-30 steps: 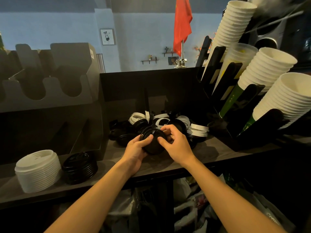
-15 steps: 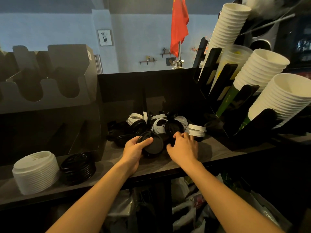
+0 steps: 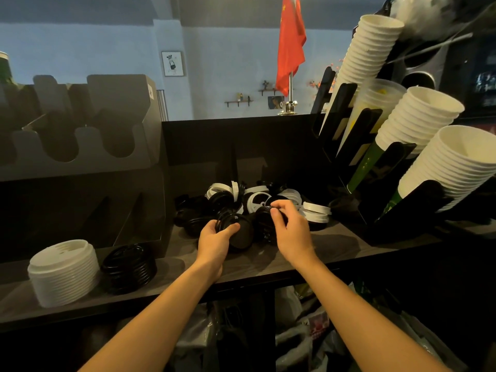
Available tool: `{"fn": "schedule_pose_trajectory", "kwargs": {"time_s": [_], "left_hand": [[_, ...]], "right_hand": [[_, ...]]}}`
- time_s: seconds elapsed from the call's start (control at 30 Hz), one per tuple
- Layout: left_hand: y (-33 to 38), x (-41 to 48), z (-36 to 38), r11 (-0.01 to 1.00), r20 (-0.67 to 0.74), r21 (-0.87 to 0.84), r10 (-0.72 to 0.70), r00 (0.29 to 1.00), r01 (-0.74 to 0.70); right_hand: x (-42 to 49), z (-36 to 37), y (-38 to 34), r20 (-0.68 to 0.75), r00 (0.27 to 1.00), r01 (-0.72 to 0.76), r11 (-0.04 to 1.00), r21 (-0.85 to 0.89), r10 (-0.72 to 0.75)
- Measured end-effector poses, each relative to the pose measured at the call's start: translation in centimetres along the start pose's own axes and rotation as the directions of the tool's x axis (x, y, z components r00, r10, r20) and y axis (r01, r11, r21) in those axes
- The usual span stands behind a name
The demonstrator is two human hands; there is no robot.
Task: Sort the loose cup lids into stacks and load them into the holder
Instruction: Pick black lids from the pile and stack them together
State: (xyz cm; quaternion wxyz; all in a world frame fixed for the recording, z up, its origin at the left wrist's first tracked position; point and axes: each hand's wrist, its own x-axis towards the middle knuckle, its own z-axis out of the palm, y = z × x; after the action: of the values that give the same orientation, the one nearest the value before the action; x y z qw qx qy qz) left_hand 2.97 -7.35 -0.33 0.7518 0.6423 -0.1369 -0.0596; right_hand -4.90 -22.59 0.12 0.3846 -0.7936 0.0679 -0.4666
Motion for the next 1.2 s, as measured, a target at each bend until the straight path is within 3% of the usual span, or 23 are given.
{"fn": "schedule_pose_trajectory", "kwargs": {"time_s": [0.13, 0.3, 0.47, 0.57, 0.63, 0.77, 0.97, 1.1, 1.2], "left_hand": [[0.1, 0.0, 0.0, 1.0, -0.006, 0.006, -0.008, 1.0, 0.008], [0.1, -0.2, -0.2, 1.0, 0.015, 0.026, 0.001, 1.0, -0.001], [0.7, -0.7, 0.1, 0.999, 0.145, 0.032, 0.01, 0.989, -0.014], [0.8, -0.8, 0.1, 1.0, 0.14, 0.023, 0.017, 0.99, -0.02], [0.8, -0.8, 0.0, 1.0, 0.106, -0.002, 0.024, 0.994, -0.024], [0.9, -0.9, 0.1, 0.998, 0.005, -0.05, 0.044, 0.999, -0.044], [1.3, -1.0, -0.6, 0.992, -0.253, -0.061, 0.094, 0.963, -0.113], [1.2, -0.8, -0.7, 0.996, -0.227, -0.054, 0.059, 0.972, -0.073], [1.1, -0.8, -0.5, 0.997, -0.196, -0.023, 0.063, 0.979, -0.069]], "right_hand": [[0.3, -0.5, 0.0, -0.026, 0.982, -0.177, 0.956, 0.235, 0.188], [0.5, -0.5, 0.1, 0.06, 0.951, -0.304, 0.88, 0.365, 0.304], [0.4, -0.3, 0.5, 0.23, 0.932, -0.351, 0.851, 0.391, 0.279], [0.4, 0.0, 0.6, 0.3, 0.92, -0.362, 0.84, 0.404, 0.252], [0.4, 0.1, 0.6, 0.33, 0.909, -0.375, 0.844, 0.385, 0.254], [0.5, 0.2, 1.0, 0.247, 0.889, -0.453, 0.818, 0.355, 0.385], [0.2, 0.3, 1.5, 0.211, 0.876, -0.452, 0.891, 0.05, 0.433], [0.2, 0.4, 1.8, 0.214, 0.904, -0.323, 0.919, -0.228, 0.371], [0.6, 0.4, 2.1, 0.16, 0.929, -0.296, 0.93, -0.22, 0.334]]}}
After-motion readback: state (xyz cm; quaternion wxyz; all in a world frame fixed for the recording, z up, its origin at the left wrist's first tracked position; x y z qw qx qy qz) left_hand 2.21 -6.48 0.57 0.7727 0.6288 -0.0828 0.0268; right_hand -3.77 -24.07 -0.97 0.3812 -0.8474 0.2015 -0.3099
